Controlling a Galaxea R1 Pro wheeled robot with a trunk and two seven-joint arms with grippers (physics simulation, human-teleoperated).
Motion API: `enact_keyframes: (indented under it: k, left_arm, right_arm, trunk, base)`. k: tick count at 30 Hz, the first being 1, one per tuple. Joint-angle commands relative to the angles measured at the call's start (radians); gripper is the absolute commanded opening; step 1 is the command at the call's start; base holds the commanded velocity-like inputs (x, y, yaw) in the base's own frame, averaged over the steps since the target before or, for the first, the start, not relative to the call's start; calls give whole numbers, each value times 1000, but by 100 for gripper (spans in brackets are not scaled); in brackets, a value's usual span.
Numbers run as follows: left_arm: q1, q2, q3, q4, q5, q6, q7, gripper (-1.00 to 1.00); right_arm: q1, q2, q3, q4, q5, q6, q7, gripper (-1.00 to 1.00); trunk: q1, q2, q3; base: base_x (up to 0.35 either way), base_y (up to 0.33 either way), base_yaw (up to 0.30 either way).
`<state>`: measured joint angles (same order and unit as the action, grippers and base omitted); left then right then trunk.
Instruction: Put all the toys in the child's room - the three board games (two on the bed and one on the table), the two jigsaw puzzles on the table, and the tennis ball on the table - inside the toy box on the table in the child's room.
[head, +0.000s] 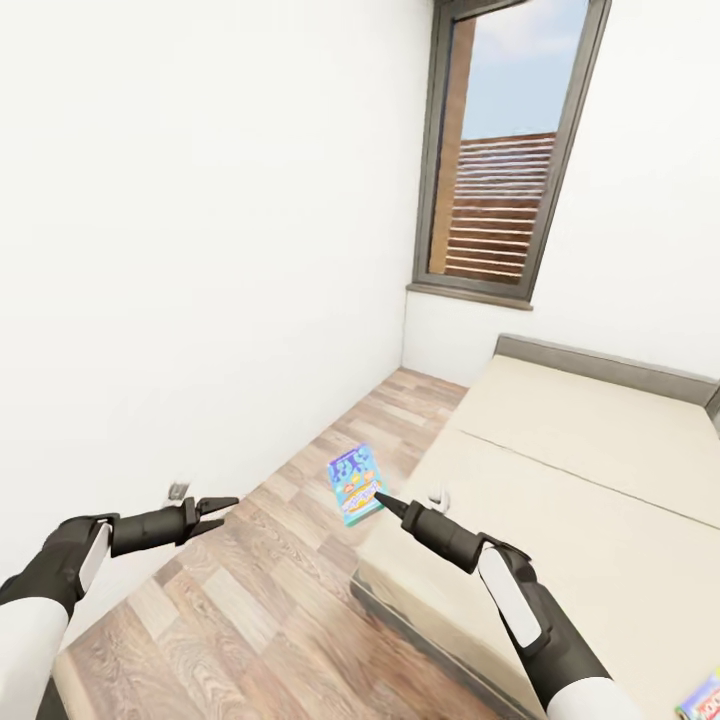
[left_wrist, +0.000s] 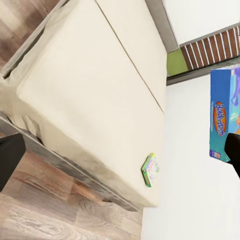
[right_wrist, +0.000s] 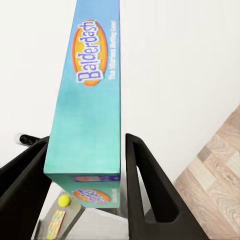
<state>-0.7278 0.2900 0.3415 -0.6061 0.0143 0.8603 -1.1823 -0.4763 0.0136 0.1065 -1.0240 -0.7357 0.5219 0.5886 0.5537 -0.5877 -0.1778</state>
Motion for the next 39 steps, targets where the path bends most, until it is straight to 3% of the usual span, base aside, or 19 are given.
enact_keyframes:
  k: [1, 15, 27, 39]
  left_arm:
    - [-1, 0, 1, -1, 1, 9, -2, 100]
    - [0, 2, 1, -4, 1, 11, -2, 100]
    - [0, 0, 1, -4, 1, 10, -2, 100]
    - [-1, -2, 1, -4, 1, 10, -2, 100]
  right_arm:
    - [-1, 0, -1, -1, -9, 9, -1, -100]
    - [-1, -10, -4, -2, 11, 10, 6, -100]
    - [-1, -2, -1, -11, 12, 10, 1, -100]
    - [-1, -1, -1, -11, 12, 11, -1, -100]
  trunk:
    - [-4, 6, 3]
    - [-58, 104, 57]
    - [-104, 188, 105]
    - [-104, 188, 114]
  base:
    - [-252, 0, 239]
    - [-45, 0, 164]
    - [0, 0, 191]
    - [0, 0, 264]
